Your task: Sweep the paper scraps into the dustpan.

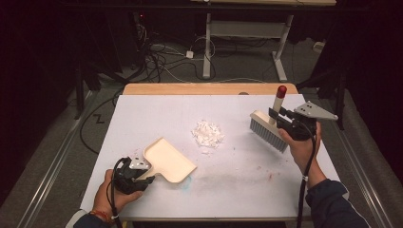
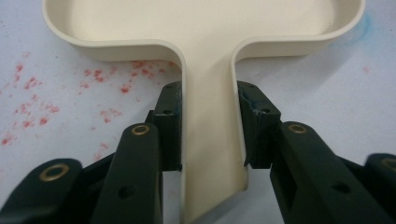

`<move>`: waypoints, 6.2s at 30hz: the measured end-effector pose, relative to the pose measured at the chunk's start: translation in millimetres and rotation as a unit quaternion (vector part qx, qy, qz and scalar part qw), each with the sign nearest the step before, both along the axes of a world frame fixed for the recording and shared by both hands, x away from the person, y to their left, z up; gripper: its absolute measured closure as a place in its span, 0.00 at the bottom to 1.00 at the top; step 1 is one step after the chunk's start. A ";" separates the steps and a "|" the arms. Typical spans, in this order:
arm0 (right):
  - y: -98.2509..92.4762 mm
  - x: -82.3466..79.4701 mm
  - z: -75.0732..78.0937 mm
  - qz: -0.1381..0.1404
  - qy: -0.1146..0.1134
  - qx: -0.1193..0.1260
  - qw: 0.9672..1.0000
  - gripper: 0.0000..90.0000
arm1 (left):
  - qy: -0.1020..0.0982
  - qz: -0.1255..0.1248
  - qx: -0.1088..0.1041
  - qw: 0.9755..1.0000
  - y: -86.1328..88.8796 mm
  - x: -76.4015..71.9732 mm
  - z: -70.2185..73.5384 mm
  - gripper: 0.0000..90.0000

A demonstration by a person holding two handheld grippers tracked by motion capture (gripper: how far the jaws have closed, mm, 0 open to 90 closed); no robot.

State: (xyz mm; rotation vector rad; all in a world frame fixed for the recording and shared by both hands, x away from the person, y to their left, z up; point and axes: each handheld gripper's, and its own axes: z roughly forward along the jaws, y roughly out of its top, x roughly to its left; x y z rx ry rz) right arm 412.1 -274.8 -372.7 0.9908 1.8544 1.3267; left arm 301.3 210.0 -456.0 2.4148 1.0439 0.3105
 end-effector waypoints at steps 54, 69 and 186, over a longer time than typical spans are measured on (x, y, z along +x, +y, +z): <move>157.3 37.5 -31.4 0.074 0.007 0.014 0.997 0.79 | 0.011 -0.041 0.020 0.999 -13.0 21.2 5.3 0.70; 181.2 11.9 -33.7 0.135 0.003 0.000 0.991 0.78 | 0.023 -0.043 0.017 0.999 -21.3 33.9 4.8 0.70; 51.5 -84.7 0.4 0.199 0.068 -0.078 0.974 0.79 | 0.029 -0.064 0.036 0.997 -14.9 18.8 5.3 0.70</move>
